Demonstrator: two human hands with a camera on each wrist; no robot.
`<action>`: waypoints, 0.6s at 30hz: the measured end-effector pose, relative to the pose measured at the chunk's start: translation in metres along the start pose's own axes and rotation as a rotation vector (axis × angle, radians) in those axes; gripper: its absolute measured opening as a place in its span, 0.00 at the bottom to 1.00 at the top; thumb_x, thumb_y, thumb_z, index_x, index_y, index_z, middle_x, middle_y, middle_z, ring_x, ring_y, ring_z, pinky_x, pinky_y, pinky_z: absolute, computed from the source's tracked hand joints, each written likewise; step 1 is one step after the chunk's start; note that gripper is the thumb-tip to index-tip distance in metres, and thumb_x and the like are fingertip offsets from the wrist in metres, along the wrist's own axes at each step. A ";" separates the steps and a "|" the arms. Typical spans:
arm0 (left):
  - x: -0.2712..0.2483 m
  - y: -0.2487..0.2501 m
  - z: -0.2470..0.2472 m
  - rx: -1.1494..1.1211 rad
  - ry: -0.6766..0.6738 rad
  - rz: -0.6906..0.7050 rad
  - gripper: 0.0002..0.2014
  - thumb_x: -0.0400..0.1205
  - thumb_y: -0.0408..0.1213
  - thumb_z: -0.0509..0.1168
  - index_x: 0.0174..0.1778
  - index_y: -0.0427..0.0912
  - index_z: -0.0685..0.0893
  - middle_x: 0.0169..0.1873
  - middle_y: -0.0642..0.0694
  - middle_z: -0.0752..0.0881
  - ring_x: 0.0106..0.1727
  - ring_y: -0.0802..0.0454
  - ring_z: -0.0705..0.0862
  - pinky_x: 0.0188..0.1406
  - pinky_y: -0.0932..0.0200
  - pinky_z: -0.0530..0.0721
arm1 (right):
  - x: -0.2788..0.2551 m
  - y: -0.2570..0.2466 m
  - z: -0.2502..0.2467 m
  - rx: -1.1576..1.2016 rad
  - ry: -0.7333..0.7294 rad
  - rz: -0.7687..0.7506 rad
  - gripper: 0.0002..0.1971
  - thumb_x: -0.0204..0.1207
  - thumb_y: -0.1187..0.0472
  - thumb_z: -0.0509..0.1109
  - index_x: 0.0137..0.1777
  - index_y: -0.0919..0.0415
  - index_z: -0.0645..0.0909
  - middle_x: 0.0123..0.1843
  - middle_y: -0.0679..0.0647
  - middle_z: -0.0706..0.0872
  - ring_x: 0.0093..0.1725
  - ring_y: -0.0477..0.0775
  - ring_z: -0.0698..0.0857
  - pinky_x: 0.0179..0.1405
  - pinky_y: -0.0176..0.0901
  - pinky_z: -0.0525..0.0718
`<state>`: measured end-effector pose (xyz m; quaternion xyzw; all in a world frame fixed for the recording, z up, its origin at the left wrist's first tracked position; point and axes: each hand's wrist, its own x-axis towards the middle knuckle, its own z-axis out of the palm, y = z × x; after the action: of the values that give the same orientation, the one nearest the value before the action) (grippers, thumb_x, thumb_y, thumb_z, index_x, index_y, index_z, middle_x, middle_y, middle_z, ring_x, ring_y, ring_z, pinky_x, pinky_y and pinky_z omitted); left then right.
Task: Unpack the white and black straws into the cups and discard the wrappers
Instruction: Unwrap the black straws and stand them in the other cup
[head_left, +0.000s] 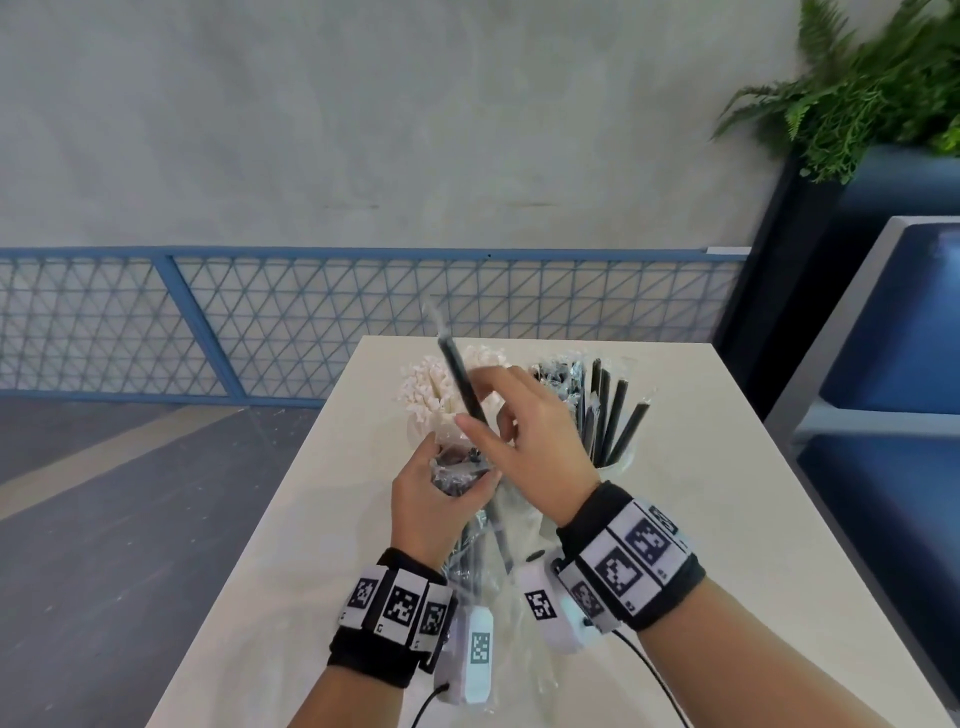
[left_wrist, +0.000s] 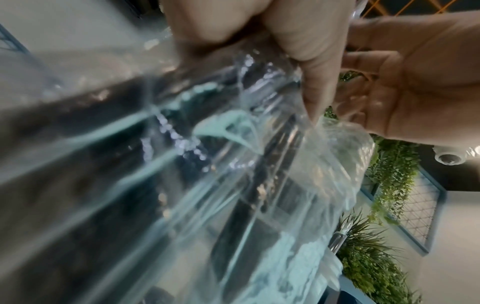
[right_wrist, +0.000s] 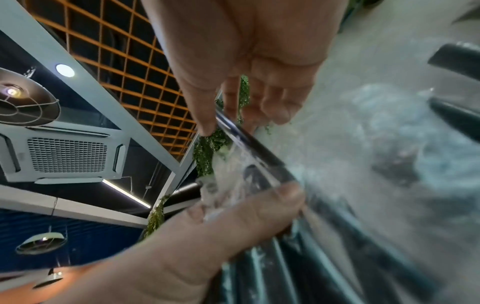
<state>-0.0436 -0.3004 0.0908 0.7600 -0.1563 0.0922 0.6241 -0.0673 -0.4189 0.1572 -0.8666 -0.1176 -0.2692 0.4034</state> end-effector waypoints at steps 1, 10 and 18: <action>-0.001 0.001 -0.001 -0.001 -0.006 0.002 0.19 0.65 0.32 0.80 0.40 0.55 0.79 0.36 0.58 0.86 0.38 0.70 0.83 0.40 0.79 0.77 | 0.001 0.001 0.002 -0.015 0.024 0.001 0.10 0.77 0.59 0.69 0.56 0.60 0.80 0.47 0.47 0.79 0.30 0.41 0.74 0.37 0.27 0.77; -0.004 -0.027 -0.032 -0.089 -0.120 -0.084 0.38 0.52 0.40 0.86 0.57 0.52 0.76 0.51 0.56 0.85 0.54 0.62 0.85 0.55 0.66 0.83 | -0.013 0.024 -0.006 -0.134 -0.293 0.327 0.04 0.77 0.61 0.68 0.49 0.58 0.82 0.38 0.45 0.83 0.31 0.34 0.78 0.36 0.19 0.76; -0.017 -0.046 -0.027 -0.146 -0.315 -0.200 0.40 0.51 0.44 0.83 0.60 0.51 0.76 0.52 0.48 0.89 0.56 0.53 0.87 0.60 0.48 0.84 | -0.026 0.036 0.013 -0.145 -0.524 0.347 0.22 0.66 0.57 0.79 0.58 0.61 0.78 0.51 0.54 0.88 0.48 0.51 0.86 0.50 0.41 0.84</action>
<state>-0.0416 -0.2636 0.0488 0.7296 -0.1822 -0.1020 0.6512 -0.0694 -0.4320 0.1130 -0.9401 -0.0484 0.0285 0.3363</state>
